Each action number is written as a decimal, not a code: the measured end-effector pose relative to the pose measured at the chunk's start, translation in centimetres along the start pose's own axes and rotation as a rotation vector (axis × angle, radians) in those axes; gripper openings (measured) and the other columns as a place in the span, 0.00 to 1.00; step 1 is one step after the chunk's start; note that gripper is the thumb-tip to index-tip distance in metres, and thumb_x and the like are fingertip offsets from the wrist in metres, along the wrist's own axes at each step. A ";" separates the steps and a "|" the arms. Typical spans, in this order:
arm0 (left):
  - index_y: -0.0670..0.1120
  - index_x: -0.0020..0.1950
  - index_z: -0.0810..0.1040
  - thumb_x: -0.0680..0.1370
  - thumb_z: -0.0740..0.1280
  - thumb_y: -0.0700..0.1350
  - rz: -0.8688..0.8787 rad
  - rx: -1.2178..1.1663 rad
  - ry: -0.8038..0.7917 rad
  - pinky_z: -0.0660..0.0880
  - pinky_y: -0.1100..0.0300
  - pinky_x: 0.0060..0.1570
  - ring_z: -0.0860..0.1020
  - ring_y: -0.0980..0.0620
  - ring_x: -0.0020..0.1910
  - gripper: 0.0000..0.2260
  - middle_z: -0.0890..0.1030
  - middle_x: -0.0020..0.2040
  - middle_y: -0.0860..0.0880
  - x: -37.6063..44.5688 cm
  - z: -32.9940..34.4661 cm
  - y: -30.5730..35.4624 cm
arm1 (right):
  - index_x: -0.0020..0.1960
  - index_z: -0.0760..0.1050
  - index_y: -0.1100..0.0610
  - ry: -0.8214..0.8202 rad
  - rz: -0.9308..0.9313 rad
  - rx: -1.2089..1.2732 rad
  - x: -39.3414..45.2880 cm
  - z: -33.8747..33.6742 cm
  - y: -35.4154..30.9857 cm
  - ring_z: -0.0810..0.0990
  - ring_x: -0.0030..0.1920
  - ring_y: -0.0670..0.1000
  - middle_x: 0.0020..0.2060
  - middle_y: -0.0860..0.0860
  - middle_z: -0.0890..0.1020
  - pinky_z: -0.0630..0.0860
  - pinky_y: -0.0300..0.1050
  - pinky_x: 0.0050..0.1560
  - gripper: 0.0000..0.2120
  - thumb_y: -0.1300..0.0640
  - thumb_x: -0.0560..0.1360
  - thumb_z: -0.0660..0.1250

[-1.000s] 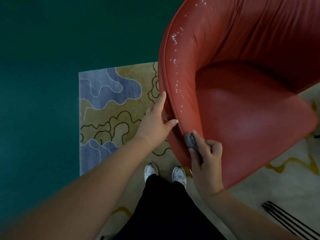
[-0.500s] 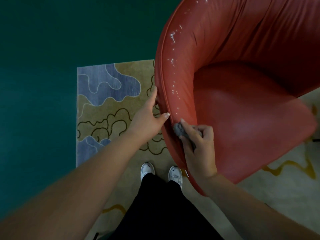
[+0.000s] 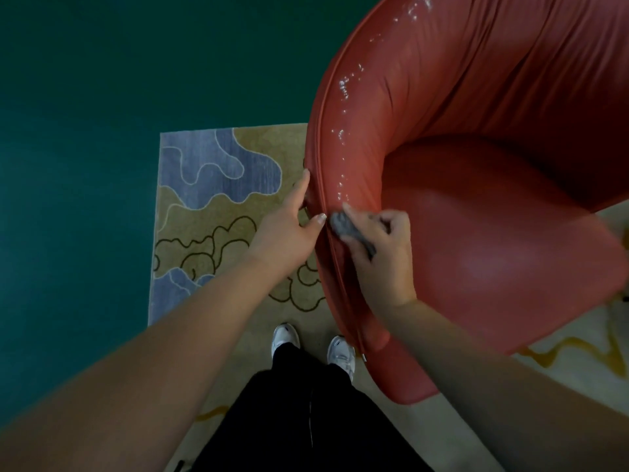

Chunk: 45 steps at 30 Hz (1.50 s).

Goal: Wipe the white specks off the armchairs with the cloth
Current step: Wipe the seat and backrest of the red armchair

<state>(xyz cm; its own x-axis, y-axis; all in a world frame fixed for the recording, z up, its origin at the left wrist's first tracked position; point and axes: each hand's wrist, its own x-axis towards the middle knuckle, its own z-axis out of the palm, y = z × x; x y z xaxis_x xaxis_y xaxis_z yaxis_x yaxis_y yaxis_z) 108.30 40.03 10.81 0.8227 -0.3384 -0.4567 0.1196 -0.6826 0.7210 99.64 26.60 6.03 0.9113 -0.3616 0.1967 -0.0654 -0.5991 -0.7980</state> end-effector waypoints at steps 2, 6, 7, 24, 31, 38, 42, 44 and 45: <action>0.65 0.76 0.47 0.80 0.63 0.51 0.000 -0.020 -0.001 0.75 0.47 0.60 0.76 0.49 0.63 0.32 0.66 0.74 0.48 0.4 0.0 0.0 | 0.66 0.75 0.50 0.033 -0.003 -0.008 2.9 0.8 0.2 0.72 0.54 0.52 0.51 0.51 0.66 0.71 0.42 0.62 0.22 0.63 0.74 0.70; 0.65 0.76 0.47 0.81 0.61 0.51 0.002 -0.030 -0.005 0.76 0.49 0.59 0.76 0.52 0.60 0.30 0.66 0.74 0.48 1.3 -0.4 0.3 | 0.67 0.74 0.50 0.050 0.031 -0.005 2.8 0.9 0.0 0.69 0.53 0.47 0.51 0.51 0.66 0.68 0.35 0.62 0.23 0.64 0.74 0.69; 0.65 0.76 0.47 0.81 0.60 0.51 0.003 -0.029 -0.006 0.76 0.50 0.57 0.76 0.54 0.56 0.29 0.66 0.74 0.49 1.7 -0.6 0.4 | 0.67 0.74 0.49 0.041 0.022 -0.006 1.8 0.7 -0.1 0.69 0.53 0.47 0.51 0.51 0.66 0.70 0.37 0.61 0.23 0.65 0.74 0.69; 0.63 0.77 0.44 0.83 0.56 0.49 0.125 0.085 -0.216 0.71 0.64 0.36 0.78 0.52 0.41 0.28 0.74 0.58 0.59 10.4 -5.6 3.2 | 0.64 0.76 0.47 0.151 0.120 -0.102 5.4 2.9 -2.2 0.73 0.52 0.52 0.51 0.55 0.69 0.74 0.43 0.57 0.24 0.67 0.73 0.70; 0.68 0.75 0.44 0.82 0.59 0.47 0.121 0.002 -0.339 0.79 0.43 0.50 0.79 0.44 0.54 0.31 0.73 0.50 0.60 13.4 -6.9 3.4 | 0.64 0.77 0.49 0.271 0.153 -0.146 12.9 4.6 -1.9 0.73 0.52 0.52 0.51 0.54 0.68 0.74 0.44 0.59 0.22 0.66 0.73 0.70; 0.66 0.76 0.42 0.83 0.57 0.47 0.165 0.020 -0.377 0.80 0.50 0.50 0.78 0.57 0.45 0.30 0.62 0.76 0.49 15.4 -7.7 3.9 | 0.64 0.75 0.45 0.236 0.166 -0.203 9.5 4.3 -2.9 0.72 0.51 0.52 0.52 0.53 0.69 0.73 0.40 0.57 0.24 0.66 0.73 0.71; 0.63 0.77 0.44 0.83 0.58 0.45 0.211 -0.046 -0.377 0.66 0.61 0.61 0.68 0.57 0.68 0.31 0.60 0.77 0.53 16.1 -7.3 3.5 | 0.63 0.78 0.49 0.256 0.131 -0.205 14.5 4.7 -2.1 0.74 0.51 0.56 0.51 0.52 0.68 0.76 0.49 0.56 0.22 0.67 0.72 0.71; 0.61 0.78 0.45 0.83 0.58 0.45 0.218 -0.079 -0.395 0.63 0.64 0.62 0.63 0.65 0.68 0.30 0.58 0.76 0.58 16.4 -7.3 3.4 | 0.63 0.78 0.49 0.274 0.116 -0.206 15.8 4.9 -1.7 0.74 0.51 0.56 0.51 0.53 0.68 0.76 0.51 0.56 0.21 0.66 0.73 0.71; 0.60 0.78 0.46 0.83 0.57 0.45 0.224 -0.089 -0.400 0.64 0.68 0.59 0.65 0.74 0.61 0.28 0.60 0.73 0.61 16.5 -7.4 3.4 | 0.63 0.78 0.49 0.275 0.117 -0.192 15.6 4.9 -1.7 0.74 0.51 0.56 0.51 0.53 0.69 0.76 0.50 0.56 0.21 0.65 0.73 0.70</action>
<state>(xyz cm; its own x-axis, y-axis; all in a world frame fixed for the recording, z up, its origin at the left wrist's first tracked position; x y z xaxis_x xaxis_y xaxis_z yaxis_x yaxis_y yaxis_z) 126.41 36.89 9.54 0.5566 -0.7064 -0.4372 0.0253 -0.5116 0.8588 116.00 25.47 7.69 0.7514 -0.5989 0.2769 -0.2623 -0.6562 -0.7075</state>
